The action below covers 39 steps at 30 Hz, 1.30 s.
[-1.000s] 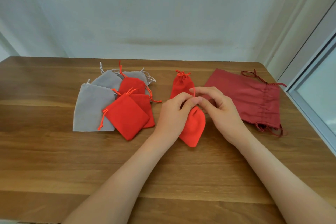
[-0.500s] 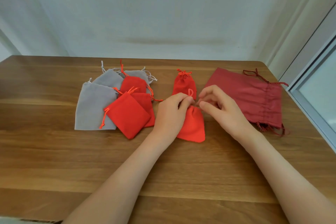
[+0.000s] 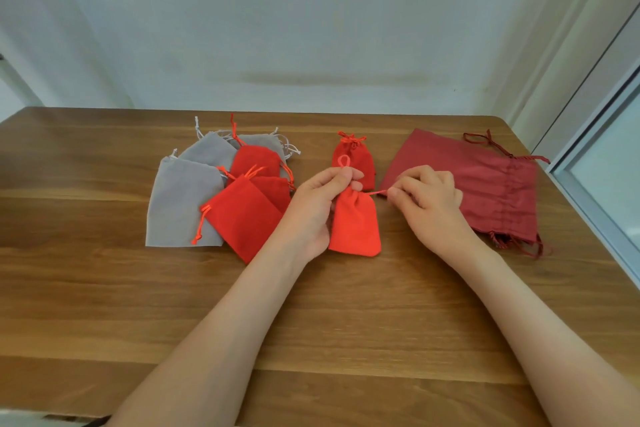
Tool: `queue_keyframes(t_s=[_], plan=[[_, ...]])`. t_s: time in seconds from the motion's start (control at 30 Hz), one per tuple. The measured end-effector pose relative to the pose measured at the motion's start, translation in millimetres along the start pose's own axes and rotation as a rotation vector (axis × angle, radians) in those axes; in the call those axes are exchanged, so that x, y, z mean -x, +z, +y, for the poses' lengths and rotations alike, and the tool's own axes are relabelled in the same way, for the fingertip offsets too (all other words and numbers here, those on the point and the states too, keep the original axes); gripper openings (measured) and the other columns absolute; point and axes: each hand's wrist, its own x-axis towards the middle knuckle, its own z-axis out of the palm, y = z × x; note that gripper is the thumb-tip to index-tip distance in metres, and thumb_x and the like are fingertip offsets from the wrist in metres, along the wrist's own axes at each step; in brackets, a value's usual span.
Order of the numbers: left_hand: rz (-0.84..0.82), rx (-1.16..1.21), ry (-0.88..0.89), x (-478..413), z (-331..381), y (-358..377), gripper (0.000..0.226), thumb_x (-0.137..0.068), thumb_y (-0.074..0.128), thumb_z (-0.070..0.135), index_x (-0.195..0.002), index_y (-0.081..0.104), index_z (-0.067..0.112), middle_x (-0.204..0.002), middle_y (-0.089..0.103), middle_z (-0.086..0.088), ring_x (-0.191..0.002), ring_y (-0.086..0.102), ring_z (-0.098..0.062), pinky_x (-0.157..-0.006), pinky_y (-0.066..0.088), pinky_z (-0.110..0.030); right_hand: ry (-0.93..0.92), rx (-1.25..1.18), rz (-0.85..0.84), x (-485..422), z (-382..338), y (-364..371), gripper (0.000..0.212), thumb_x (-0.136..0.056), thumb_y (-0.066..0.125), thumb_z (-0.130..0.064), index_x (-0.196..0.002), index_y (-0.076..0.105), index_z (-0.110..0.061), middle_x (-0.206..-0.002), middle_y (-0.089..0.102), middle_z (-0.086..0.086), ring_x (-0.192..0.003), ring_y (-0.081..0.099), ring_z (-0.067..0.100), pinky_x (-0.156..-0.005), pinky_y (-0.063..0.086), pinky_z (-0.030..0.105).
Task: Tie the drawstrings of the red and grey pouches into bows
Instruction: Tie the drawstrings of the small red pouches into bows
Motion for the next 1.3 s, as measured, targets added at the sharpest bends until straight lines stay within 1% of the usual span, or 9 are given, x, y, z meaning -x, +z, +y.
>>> queue_keyframes(t_s=[0.1, 0.2, 0.37, 0.6, 0.73, 0.9, 1.0, 1.13, 1.3], plan=[[0.031, -0.102, 0.035, -0.5, -3.8, -1.3, 0.018, -0.094, 0.055, 0.011, -0.081, 0.068, 0.01, -0.065, 0.06, 0.002, -0.054, 0.056, -0.004, -0.052, 0.046, -0.014, 0.078, -0.054, 0.034, -0.5, -2.6, -2.6, 0.019, -0.092, 0.057, -0.028, -0.077, 0.064, -0.019, -0.106, 0.049, -0.015, -0.104, 0.025, 0.006, -0.079, 0.013, 0.025], [0.069, -0.254, 0.084, -1.1, -11.3, 0.6, 0.019, -0.093, 0.056, 0.011, -0.081, 0.071, 0.013, -0.067, 0.062, 0.002, -0.064, 0.056, -0.008, -0.065, 0.047, -0.019, 0.183, -0.358, 0.029, -1.3, -6.2, -6.1, 0.024, -0.093, 0.054, -0.027, -0.072, 0.06, -0.015, -0.095, 0.053, -0.014, -0.105, 0.035, 0.01, -0.09, 0.024, 0.033], [0.095, -0.397, 0.148, -0.6, -18.5, 7.9, 0.024, -0.094, 0.054, 0.01, -0.076, 0.069, 0.017, -0.062, 0.06, 0.004, -0.065, 0.051, -0.012, -0.069, 0.041, -0.025, 0.14, -0.952, -0.137, 1.5, -15.8, -6.5, 0.021, -0.091, 0.051, -0.016, -0.073, 0.06, -0.013, -0.078, 0.056, 0.001, -0.079, 0.049, 0.009, -0.075, 0.038, 0.021], [0.089, -0.575, 0.223, -5.0, -25.7, 5.0, 0.04, -0.096, 0.048, 0.012, -0.056, 0.052, 0.017, -0.08, 0.061, -0.014, -0.071, 0.048, -0.014, -0.059, 0.033, -0.023, -0.011, -0.744, -0.183, 5.7, -19.1, -4.5, 0.028, -0.094, 0.044, 0.004, -0.095, 0.065, -0.015, -0.07, 0.059, -0.022, -0.067, 0.049, -0.005, -0.064, 0.036, 0.01], [0.049, -0.575, 0.23, -5.1, -25.9, 5.0, 0.041, -0.098, 0.044, 0.011, -0.057, 0.047, 0.015, -0.059, 0.045, -0.002, -0.055, 0.038, -0.009, -0.056, 0.03, -0.024, -0.076, -0.567, -0.126, 7.7, -15.1, 3.2, 0.034, -0.092, 0.049, -0.001, -0.095, 0.063, -0.032, -0.077, 0.061, -0.012, -0.074, 0.05, 0.003, -0.072, 0.039, 0.026], [-0.006, -0.6, 0.236, -3.1, -25.8, 5.9, 0.041, -0.1, 0.041, 0.011, -0.06, 0.044, 0.016, -0.058, 0.042, 0.003, -0.053, 0.037, -0.003, -0.055, 0.03, -0.021, -0.132, -0.448, -0.063, 10.7, -15.0, 8.4, 0.034, -0.088, 0.053, 0.0, -0.099, 0.058, -0.032, -0.079, 0.06, -0.007, -0.083, 0.057, 0.019, -0.075, 0.046, 0.032], [-0.04, -0.628, 0.209, -0.5, -26.4, 7.3, 0.038, -0.099, 0.042, 0.014, -0.062, 0.045, 0.018, -0.06, 0.042, 0.005, -0.056, 0.039, -0.005, -0.06, 0.032, -0.024, -0.179, -0.369, -0.037, 10.7, -14.1, 11.1, 0.04, -0.086, 0.055, 0.001, -0.108, 0.053, -0.031, -0.077, 0.059, -0.007, -0.082, 0.056, 0.019, -0.074, 0.045, 0.034], [-0.13, -0.605, 0.169, 3.3, -23.1, 8.0, 0.012, -0.075, 0.045, 0.026, -0.067, 0.052, 0.022, -0.063, 0.044, 0.002, -0.066, 0.039, -0.018, -0.066, 0.029, -0.031, -0.2, -0.306, -0.02, 10.7, -14.6, 11.1, 0.046, -0.086, 0.057, 0.002, -0.12, 0.054, -0.028, -0.077, 0.06, -0.008, -0.084, 0.053, 0.018, -0.076, 0.044, 0.032], [-0.093, -0.827, 0.27, 1.5, -28.0, 7.2, 0.031, -0.095, 0.048, 0.036, -0.083, 0.062, 0.011, -0.08, 0.063, -0.003, -0.076, 0.057, -0.017, -0.072, 0.04, -0.037, -0.176, -0.287, -0.012, 13.9, -17.9, 9.1, 0.034, -0.085, 0.057, 0.001, -0.107, 0.063, -0.023, -0.085, 0.061, -0.013, -0.09, 0.058, 0.019, -0.079, 0.048, 0.037]])
